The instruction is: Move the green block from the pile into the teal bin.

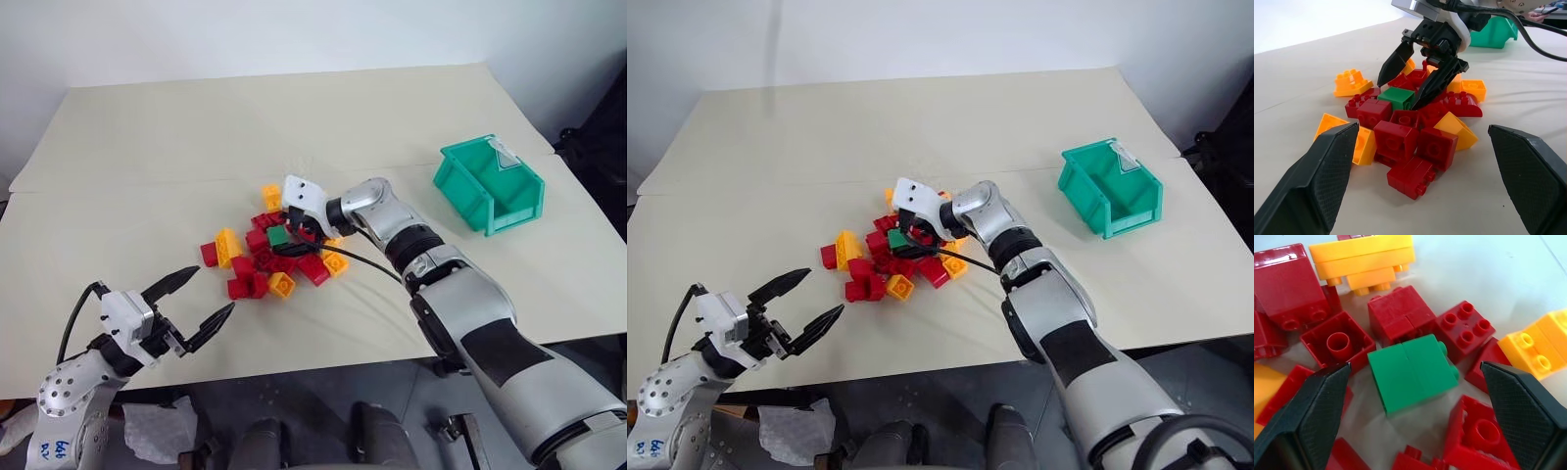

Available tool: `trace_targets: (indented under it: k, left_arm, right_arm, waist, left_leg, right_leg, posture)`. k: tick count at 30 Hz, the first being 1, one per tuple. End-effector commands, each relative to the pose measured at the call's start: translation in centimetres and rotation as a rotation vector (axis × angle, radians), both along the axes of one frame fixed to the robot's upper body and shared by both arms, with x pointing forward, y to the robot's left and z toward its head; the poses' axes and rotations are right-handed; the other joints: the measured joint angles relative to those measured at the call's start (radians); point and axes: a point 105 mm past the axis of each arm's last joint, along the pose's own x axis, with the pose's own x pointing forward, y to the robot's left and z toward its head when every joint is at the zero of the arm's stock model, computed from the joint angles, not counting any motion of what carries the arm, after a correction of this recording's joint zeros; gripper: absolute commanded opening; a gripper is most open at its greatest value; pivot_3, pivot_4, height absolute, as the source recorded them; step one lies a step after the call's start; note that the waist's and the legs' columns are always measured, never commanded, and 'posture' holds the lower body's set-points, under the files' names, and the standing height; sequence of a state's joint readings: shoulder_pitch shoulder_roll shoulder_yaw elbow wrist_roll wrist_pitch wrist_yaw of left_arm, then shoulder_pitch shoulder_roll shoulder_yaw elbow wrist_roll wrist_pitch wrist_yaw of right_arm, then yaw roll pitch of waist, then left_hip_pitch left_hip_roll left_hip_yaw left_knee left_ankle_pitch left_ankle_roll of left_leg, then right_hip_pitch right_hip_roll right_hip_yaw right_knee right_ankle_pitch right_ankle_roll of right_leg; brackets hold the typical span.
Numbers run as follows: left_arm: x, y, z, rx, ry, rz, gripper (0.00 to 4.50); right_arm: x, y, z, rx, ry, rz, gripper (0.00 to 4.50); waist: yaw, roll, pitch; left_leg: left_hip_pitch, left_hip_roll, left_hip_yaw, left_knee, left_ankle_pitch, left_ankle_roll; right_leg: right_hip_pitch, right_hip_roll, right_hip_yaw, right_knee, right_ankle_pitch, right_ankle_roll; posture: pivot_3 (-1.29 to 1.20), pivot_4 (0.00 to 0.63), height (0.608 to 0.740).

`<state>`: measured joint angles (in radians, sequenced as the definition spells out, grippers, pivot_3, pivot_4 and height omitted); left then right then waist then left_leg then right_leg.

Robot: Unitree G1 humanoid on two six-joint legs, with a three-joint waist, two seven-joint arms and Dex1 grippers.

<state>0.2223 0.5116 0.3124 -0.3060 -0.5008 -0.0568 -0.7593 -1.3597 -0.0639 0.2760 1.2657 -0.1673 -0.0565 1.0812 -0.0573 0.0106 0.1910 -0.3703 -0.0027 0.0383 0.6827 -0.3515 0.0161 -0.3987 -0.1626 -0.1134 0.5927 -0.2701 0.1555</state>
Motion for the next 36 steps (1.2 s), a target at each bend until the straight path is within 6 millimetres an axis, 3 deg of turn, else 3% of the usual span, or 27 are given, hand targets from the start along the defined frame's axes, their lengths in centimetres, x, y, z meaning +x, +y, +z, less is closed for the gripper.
trace_targets:
  k: [1, 7, 9, 14, 19, 24, 29, 31, 34, 36]
  left_arm:
    - [-0.4, 0.1, 1.1, 0.019, -0.051, 0.008, 4.50]
    - [-0.6, 0.1, 1.2, 0.020, -0.052, 0.014, 4.50]
    - [-0.6, 0.0, 1.1, 0.019, -0.051, 0.015, 4.50]
    - [-0.6, -0.1, 1.0, 0.017, -0.045, 0.012, 4.50]
    - [-0.2, -0.5, 1.1, 0.012, -0.047, -0.010, 4.50]
    - [0.3, -1.3, 1.4, 0.005, -0.051, -0.051, 4.50]
    - [1.5, -3.3, 1.9, -0.018, -0.067, -0.146, 4.50]
    - [2.1, -4.6, 2.3, -0.024, -0.076, -0.211, 4.50]
    - [2.7, -5.8, 2.6, -0.031, -0.083, -0.273, 4.50]
    - [3.5, -7.4, 3.0, -0.042, -0.087, -0.354, 4.50]
  right_arm:
    - [-0.2, 0.8, 0.7, -0.019, -0.027, 0.028, 4.05]
    - [-0.4, 0.8, 0.8, -0.025, -0.013, 0.047, 2.20]
    - [-0.4, 0.6, 1.0, -0.017, -0.005, 0.049, 1.78]
    - [-0.3, 0.3, 1.9, 0.021, -0.005, 0.058, 1.75]
    - [-0.1, -0.4, 4.1, 0.120, -0.014, 0.062, 1.75]
    - [0.2, -2.9, 7.4, 0.263, -0.065, 0.078, 1.75]
    - [0.5, -8.1, 10.7, 0.408, -0.187, 0.018, 1.75]
    - [0.5, -11.8, 12.0, 0.482, -0.271, -0.063, 1.75]
    - [-0.1, -15.6, 12.8, 0.556, -0.322, -0.168, 1.75]
    - [-1.0, -21.1, 13.4, 0.641, -0.391, -0.354, 1.75]
  waist:
    - [0.000, 0.000, 0.000]
    - [-0.001, 0.000, 0.000]
    - [-0.001, 0.000, 0.000]
    - [0.000, 0.000, 0.000]
    - [0.001, 0.000, 0.000]
    - [0.003, 0.000, 0.000]
    - [0.013, 0.000, 0.000]
    - [0.023, 0.000, 0.000]
    - [0.030, 0.000, 0.000]
    - [0.030, 0.000, 0.000]
  left_leg:
    - [0.000, 0.000, 0.000, 0.000, 0.000, 0.000]
    - [0.000, 0.000, 0.000, 0.000, 0.000, 0.000]
    - [0.000, 0.000, 0.000, 0.000, 0.000, 0.000]
    - [0.000, 0.000, 0.000, 0.000, 0.000, 0.000]
    - [0.000, 0.000, 0.000, 0.000, 0.000, 0.000]
    - [0.000, 0.000, 0.000, 0.000, 0.000, 0.000]
    - [0.000, -0.001, 0.000, 0.000, 0.000, 0.000]
    - [0.000, -0.001, 0.000, 0.001, 0.000, 0.000]
    - [-0.001, -0.001, 0.003, 0.002, 0.000, 0.000]
    - [-0.001, -0.001, 0.004, 0.001, 0.000, 0.000]
  right_leg:
    - [0.000, 0.000, 0.000, 0.000, 0.000, 0.000]
    - [0.000, 0.000, 0.000, 0.000, 0.000, 0.000]
    - [0.000, 0.000, 0.000, 0.000, 0.000, 0.000]
    - [0.000, 0.000, 0.000, 0.000, 0.000, 0.000]
    - [0.000, 0.000, 0.000, 0.000, 0.000, 0.000]
    - [0.000, 0.000, 0.000, 0.000, 0.000, 0.000]
    - [0.000, 0.000, 0.000, 0.000, 0.000, 0.000]
    - [0.001, 0.000, -0.001, 0.000, 0.000, 0.000]
    - [0.001, 0.000, -0.003, 0.000, 0.000, 0.000]
    - [0.001, 0.000, -0.003, 0.000, 0.000, 0.000]
  posture:
    - [0.00, 0.150, 0.740]
    - [0.00, 0.150, 0.740]
    - [0.00, 0.150, 0.740]
    - [0.00, 0.150, 0.740]
    - [0.00, 0.150, 0.740]
    - [0.00, 0.150, 0.740]
    - [0.00, 0.150, 0.740]
    - [0.00, 0.150, 0.740]
    - [0.00, 0.150, 0.740]
    - [0.00, 0.150, 0.740]
